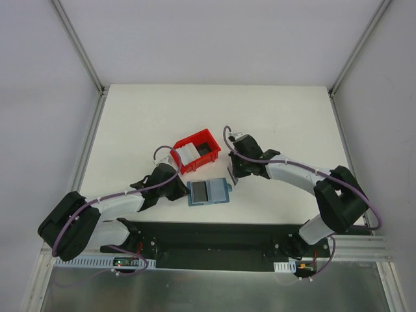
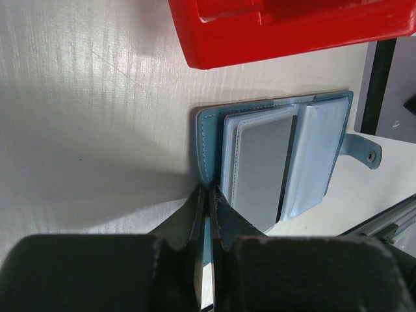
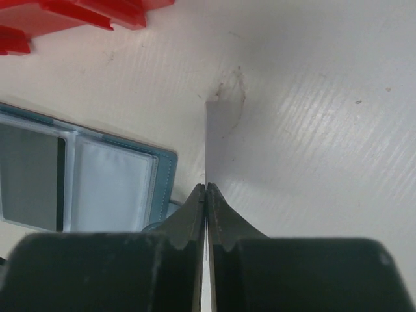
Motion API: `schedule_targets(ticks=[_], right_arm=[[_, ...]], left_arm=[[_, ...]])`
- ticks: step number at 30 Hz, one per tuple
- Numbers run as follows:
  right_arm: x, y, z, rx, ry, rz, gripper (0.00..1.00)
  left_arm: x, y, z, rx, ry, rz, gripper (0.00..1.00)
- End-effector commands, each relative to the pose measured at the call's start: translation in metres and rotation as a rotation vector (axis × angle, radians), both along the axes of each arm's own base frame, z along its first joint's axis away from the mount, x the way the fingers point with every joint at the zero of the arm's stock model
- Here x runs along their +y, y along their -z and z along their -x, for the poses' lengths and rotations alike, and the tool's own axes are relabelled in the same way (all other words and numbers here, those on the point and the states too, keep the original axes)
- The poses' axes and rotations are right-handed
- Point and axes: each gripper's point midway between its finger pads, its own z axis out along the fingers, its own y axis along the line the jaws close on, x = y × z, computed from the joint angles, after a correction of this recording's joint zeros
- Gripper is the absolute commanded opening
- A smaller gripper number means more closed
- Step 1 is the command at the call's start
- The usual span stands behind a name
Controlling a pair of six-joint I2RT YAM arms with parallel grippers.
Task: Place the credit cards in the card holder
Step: Turn over the card slot in the card holder.
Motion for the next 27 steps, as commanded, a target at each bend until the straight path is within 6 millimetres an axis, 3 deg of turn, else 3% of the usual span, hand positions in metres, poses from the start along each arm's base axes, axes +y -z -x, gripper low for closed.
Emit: schedule_targets(ticks=[1, 12, 23, 27], right_arm=[[0.010, -0.006, 0.007, 0.001, -0.032, 0.006, 0.03], [0.012, 0.000, 0.033, -0.004, -0.045, 0.051, 0.04], [0.017, 0.003, 0.025, -0.005, -0.068, 0.089, 0.09], [0.021, 0.000, 0.019, -0.016, -0.067, 0.089, 0.16]], left_arm=[[0.023, 0.028, 0.022, 0.102, 0.012, -0.116, 0.00], [0.023, 0.028, 0.022, 0.106, 0.011, -0.116, 0.00], [0.023, 0.027, 0.021, 0.103, 0.009, -0.113, 0.00], [0.023, 0.028, 0.022, 0.103, 0.012, -0.115, 0.00]])
